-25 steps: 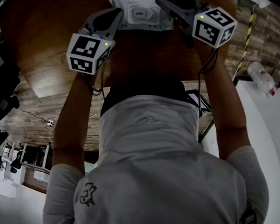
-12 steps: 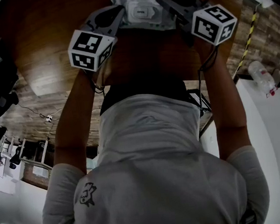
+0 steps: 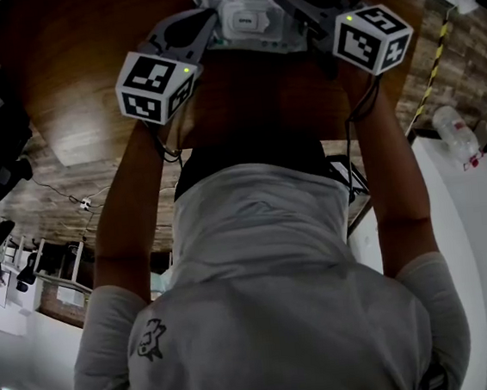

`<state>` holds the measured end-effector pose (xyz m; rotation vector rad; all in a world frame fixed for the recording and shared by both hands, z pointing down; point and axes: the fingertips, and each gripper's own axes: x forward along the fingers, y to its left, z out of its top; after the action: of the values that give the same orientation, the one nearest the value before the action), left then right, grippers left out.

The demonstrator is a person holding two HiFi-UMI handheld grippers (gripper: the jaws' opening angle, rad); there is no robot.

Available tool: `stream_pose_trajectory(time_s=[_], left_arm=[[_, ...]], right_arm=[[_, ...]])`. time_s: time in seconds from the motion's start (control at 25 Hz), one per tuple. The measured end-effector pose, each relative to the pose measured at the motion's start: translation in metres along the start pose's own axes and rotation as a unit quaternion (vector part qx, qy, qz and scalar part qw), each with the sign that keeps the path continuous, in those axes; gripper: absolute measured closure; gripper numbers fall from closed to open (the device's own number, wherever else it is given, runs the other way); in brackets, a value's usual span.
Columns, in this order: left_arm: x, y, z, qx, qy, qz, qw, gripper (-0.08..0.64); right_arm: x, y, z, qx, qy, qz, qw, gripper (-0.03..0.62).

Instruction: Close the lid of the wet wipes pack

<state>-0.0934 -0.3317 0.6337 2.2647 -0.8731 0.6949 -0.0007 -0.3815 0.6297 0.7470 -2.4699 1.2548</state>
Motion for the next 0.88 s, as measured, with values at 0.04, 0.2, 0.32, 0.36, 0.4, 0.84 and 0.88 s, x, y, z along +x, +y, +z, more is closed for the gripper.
stream_pose_trajectory(time_s=[0.04,0.2,0.32,0.36,0.4,0.84,0.88], left_arm=[[0.0001,0.0003,-0.0002,0.0,0.0,0.0,1.0,0.546],[-0.0005,0.0,-0.0004,-0.001,0.0,0.001,1.0,0.546],[-0.0002,0.0003,-0.0005,-0.005,-0.002,0.001,1.0,0.546],[0.0002,0.0005,-0.0007,-0.006,-0.003,0.001,1.0,0.546],[0.0005,0.0006,-0.001,-0.007,-0.003,0.002,1.0,0.546],[0.0009,0.0004,-0.001,0.0,-0.004,0.009,1.0,0.546],[0.0008,0.0002,-0.0012,0.0,-0.003,0.009,1.0,0.546]], right_arm=[[0.0004,-0.001,-0.0001,0.002,0.0,-0.001,1.0,0.43],[0.0007,-0.0029,0.0005,0.009,-0.004,-0.004,1.0,0.43],[0.0011,-0.0048,0.0009,0.015,-0.008,-0.004,1.0,0.43],[0.0017,-0.0053,0.0005,0.015,-0.007,-0.005,1.0,0.43],[0.0024,-0.0055,-0.0002,0.014,-0.004,-0.005,1.0,0.43],[0.0001,0.002,0.0026,-0.008,0.0,-0.002,1.0,0.43],[-0.0006,0.0036,0.0033,-0.015,0.001,-0.002,1.0,0.43]])
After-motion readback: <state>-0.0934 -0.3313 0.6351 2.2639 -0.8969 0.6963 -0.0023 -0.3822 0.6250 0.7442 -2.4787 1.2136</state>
